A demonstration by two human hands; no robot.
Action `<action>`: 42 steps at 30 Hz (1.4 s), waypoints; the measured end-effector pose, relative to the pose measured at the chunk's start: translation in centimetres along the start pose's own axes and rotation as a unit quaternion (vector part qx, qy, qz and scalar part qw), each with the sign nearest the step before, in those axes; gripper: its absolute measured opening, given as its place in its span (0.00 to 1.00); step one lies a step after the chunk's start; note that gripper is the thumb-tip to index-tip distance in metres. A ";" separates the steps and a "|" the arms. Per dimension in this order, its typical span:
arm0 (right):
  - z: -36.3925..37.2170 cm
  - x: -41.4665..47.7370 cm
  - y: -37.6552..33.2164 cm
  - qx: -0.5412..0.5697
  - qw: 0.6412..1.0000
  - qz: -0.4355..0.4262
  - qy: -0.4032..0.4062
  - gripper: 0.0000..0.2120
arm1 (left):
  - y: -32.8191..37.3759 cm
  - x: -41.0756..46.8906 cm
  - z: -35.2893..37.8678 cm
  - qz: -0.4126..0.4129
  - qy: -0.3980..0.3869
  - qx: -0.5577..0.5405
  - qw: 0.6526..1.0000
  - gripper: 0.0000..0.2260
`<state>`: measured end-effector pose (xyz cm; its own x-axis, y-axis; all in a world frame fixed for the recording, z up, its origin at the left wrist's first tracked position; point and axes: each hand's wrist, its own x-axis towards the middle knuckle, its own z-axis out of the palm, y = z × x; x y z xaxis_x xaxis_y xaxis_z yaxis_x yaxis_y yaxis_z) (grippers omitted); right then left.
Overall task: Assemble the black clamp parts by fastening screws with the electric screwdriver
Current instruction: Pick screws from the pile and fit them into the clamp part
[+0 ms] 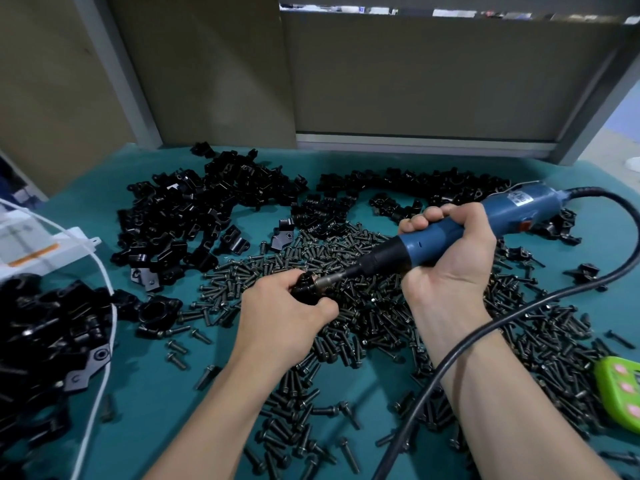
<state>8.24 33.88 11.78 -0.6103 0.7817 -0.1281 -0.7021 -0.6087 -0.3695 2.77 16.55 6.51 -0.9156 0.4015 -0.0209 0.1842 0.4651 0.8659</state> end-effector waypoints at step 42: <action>-0.3 -0.3 1.0 -0.002 1.000 0.015 -0.027 0.07 | 0.1 -0.3 0.1 -0.012 0.026 0.027 0.999 0.10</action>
<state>7.82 33.04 11.14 -0.6505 0.7541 -0.0901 -0.6815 -0.6319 -0.3691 3.13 16.55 6.60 -0.9372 0.3487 -0.0133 0.1799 0.5156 0.8377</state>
